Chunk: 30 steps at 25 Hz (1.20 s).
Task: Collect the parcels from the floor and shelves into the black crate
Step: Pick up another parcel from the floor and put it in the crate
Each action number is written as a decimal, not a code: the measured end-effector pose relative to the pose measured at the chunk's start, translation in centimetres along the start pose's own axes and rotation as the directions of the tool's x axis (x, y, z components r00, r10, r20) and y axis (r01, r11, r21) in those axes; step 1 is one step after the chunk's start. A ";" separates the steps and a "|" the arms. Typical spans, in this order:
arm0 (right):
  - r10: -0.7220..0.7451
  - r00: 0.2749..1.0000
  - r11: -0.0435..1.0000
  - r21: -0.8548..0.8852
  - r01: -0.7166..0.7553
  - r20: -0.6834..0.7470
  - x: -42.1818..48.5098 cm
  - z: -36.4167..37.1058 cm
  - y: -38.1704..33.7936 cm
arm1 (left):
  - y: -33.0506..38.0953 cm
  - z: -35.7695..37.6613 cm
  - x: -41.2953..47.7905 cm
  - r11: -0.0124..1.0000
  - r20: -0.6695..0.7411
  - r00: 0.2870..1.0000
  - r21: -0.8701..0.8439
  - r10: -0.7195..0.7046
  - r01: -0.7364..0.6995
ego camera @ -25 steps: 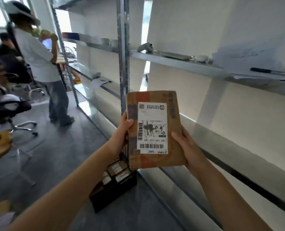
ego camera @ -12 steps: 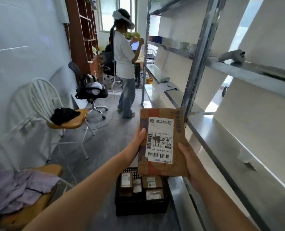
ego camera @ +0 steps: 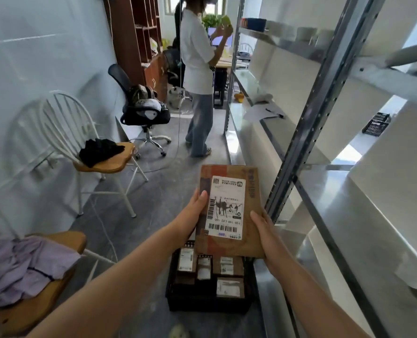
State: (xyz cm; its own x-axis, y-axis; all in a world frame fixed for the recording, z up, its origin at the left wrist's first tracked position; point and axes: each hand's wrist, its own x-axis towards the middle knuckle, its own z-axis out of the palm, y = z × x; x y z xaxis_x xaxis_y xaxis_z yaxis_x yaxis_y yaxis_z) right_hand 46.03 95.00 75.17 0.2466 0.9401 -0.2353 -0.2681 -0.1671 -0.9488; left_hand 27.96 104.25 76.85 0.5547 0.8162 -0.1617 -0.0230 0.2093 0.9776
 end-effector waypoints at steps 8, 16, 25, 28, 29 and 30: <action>0.249 0.957 0.964 -0.062 -0.260 -0.153 17.3 -1.3 9.4 | -10.9 -7.3 16.8 0.949 -0.035 0.950 -0.079 -0.310 0.307; 0.376 0.892 0.851 -0.286 -0.439 -0.250 28.7 -6.2 31.2 | -34.4 -10.6 25.6 0.846 -0.142 0.843 -0.222 -0.519 0.484; 0.574 0.738 0.734 -0.176 -0.656 -0.356 34.8 -12.2 54.6 | -58.1 -12.2 31.0 0.753 -0.179 0.731 -0.174 -0.658 0.635; 0.571 0.746 0.729 -0.206 -0.653 -0.343 36.9 -13.3 58.8 | -62.5 -12.5 32.2 0.761 -0.264 0.717 -0.142 -0.645 0.633; 0.572 0.746 0.724 -0.219 -0.654 -0.340 37.3 -13.4 59.7 | -63.6 -12.5 32.4 0.773 -0.313 0.715 -0.119 -0.625 0.623; 0.579 0.747 0.719 -0.229 -0.656 -0.327 37.6 -13.4 60.5 | -64.4 -12.5 32.6 0.782 -0.358 0.712 -0.098 -0.605 0.615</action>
State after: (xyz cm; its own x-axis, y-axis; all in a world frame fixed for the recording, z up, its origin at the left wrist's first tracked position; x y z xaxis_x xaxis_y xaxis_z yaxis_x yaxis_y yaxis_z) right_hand 51.55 116.23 6.12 0.3335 0.5089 -0.7936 -0.1415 -0.8052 -0.5758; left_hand 37.16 124.09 6.91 0.1110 0.6469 -0.7544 0.2417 0.7188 0.6519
